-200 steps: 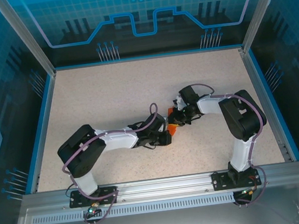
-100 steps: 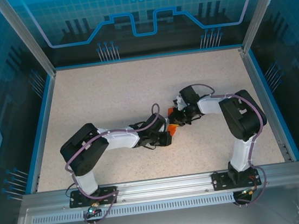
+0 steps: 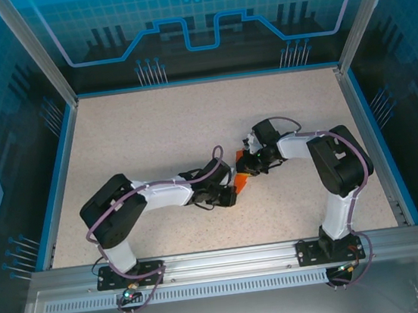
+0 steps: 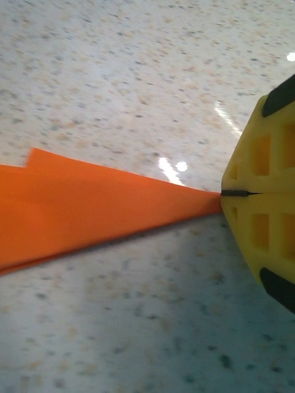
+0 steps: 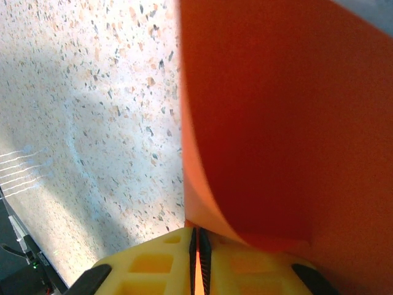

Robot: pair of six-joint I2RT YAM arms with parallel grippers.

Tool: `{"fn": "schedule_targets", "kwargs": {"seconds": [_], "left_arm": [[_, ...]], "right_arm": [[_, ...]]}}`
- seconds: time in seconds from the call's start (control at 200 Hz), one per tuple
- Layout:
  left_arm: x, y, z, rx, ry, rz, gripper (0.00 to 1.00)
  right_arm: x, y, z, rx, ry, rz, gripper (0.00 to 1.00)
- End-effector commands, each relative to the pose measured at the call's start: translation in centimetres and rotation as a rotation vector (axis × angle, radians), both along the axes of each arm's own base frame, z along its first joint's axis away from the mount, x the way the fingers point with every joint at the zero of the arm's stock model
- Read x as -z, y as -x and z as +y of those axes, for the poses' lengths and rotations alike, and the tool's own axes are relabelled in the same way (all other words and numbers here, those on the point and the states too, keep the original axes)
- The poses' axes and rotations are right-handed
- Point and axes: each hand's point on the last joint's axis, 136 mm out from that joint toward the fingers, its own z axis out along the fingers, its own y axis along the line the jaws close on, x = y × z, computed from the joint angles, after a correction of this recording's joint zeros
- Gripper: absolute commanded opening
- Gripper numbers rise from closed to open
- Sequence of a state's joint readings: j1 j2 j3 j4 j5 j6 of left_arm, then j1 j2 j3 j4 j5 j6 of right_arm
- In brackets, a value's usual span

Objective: Fold a paper plane with a square sheet of paper (pick it up from the middle)
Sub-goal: Fold the wing for the fifth time at the center of the table.

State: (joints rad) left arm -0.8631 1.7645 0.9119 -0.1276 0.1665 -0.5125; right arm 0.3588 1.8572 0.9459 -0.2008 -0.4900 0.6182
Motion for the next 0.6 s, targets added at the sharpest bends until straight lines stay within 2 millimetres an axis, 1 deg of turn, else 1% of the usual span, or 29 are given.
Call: {"fn": "schedule_targets", "kwargs": {"seconds": [0.0,0.12,0.27,0.35,0.4,0.43,0.51,0.595], "left_arm": [[0.3,3.1,2.2,0.066,-0.094,0.112,0.01],[-0.6,2.5,1.5,0.075,-0.074,0.102,0.01],[-4.2,0.7,-0.8,0.073,0.022,0.032,0.02],[-6.0,-0.9,-1.7,0.047,0.07,-0.026,0.03],[-6.6,-1.9,-2.1,0.021,0.1,-0.05,0.04],[-6.7,-2.6,-2.1,-0.001,0.106,-0.063,0.04],[-6.2,-4.1,-2.0,-0.048,0.11,-0.091,0.04],[-5.1,-4.9,-2.3,-0.072,0.126,-0.091,0.05]], "right_arm": [[4.9,1.0,-6.1,0.085,0.262,0.066,0.15],[4.9,1.0,-6.0,0.083,0.259,0.065,0.15],[4.8,1.2,-5.8,0.081,0.247,0.065,0.15],[4.8,1.3,-5.8,0.082,0.241,0.065,0.15],[4.8,1.3,-5.7,0.081,0.232,0.064,0.15],[4.7,1.2,-5.6,0.083,0.225,0.062,0.15],[4.5,1.1,-5.3,0.082,0.21,0.058,0.15],[4.2,1.0,-5.1,0.079,0.197,0.053,0.15]]}}
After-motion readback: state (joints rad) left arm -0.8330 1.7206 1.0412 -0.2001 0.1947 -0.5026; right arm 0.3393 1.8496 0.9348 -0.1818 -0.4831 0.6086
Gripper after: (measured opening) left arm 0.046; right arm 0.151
